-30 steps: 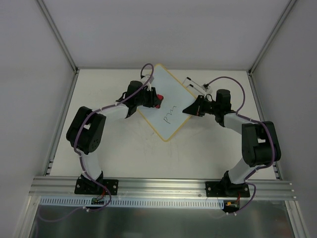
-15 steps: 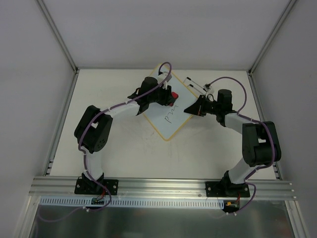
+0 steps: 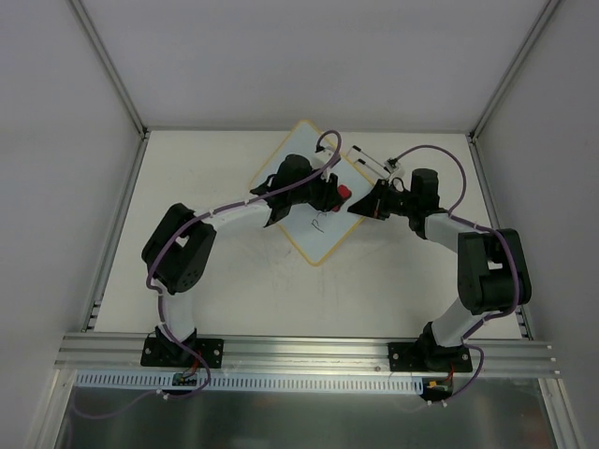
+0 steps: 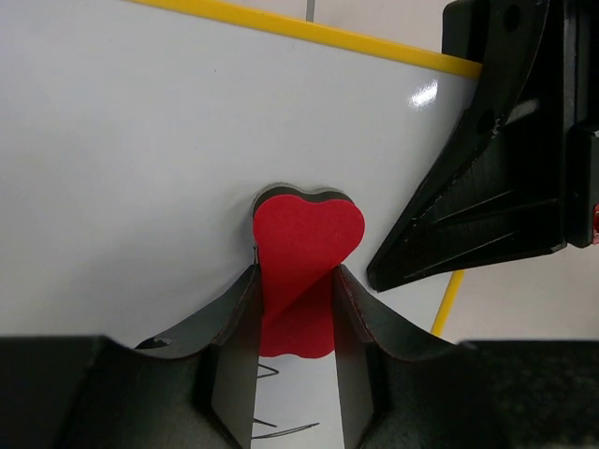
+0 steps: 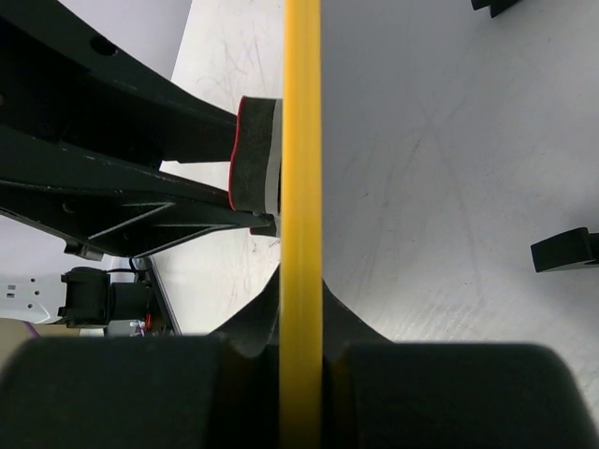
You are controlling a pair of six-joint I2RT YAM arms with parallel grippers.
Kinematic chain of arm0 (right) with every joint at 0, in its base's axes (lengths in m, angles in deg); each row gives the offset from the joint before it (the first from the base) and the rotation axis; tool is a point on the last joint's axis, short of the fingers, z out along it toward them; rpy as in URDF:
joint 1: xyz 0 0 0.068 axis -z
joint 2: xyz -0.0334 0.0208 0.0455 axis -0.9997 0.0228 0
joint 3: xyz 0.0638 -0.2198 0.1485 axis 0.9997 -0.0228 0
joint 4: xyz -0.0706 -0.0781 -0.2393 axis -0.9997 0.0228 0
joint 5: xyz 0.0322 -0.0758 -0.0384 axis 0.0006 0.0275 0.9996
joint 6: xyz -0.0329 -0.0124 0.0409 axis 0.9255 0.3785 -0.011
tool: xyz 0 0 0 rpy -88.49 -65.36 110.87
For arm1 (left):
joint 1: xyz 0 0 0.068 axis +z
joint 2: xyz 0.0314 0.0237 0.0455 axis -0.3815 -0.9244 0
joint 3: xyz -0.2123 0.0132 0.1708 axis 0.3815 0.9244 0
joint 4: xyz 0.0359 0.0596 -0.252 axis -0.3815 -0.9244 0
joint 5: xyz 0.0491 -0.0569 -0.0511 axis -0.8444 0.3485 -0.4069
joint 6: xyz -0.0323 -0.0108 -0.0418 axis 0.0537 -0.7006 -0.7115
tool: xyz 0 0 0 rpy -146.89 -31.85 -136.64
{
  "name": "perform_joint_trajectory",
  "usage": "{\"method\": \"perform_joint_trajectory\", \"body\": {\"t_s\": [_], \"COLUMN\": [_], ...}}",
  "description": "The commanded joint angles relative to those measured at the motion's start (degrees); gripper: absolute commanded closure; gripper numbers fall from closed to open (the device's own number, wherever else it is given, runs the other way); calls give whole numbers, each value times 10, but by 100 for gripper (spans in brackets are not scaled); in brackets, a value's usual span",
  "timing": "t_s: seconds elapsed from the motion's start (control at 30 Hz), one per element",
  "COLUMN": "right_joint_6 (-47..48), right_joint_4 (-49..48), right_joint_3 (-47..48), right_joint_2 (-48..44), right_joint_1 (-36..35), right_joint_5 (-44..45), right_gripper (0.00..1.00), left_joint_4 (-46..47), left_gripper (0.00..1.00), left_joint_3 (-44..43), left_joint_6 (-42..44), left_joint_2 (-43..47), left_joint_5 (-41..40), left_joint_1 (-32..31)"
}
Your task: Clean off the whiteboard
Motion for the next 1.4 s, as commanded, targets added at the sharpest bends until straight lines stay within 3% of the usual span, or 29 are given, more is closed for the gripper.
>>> {"method": "perform_joint_trajectory", "body": {"t_s": [0.0, 0.3, 0.5, 1.13, 1.27, 1.37], "right_joint_6": [45, 47, 48, 43, 42, 41], "right_joint_4": [-32, -32, -32, -33, -33, -33], "right_joint_3": [30, 23, 21, 33, 35, 35], "right_joint_2": [-30, -33, -33, -24, -22, -21], "right_joint_1": [-30, -31, -30, -31, -30, -30], "right_joint_5": [-89, -89, -89, -89, -89, -89], "right_gripper": [100, 100, 100, 100, 100, 100], "left_joint_4": [-81, -34, -30, -20, -19, -20], "left_gripper": [100, 100, 100, 100, 100, 100], "left_joint_3": [49, 116, 119, 116, 127, 145], "left_joint_6": [-24, -93, -80, -69, -78, -90], "left_joint_2": [-27, 13, 17, -18, -11, 9], "left_joint_5": [6, -20, -17, 34, 11, -55], "left_joint_1": [-9, 91, 100, -41, -48, -39]}}
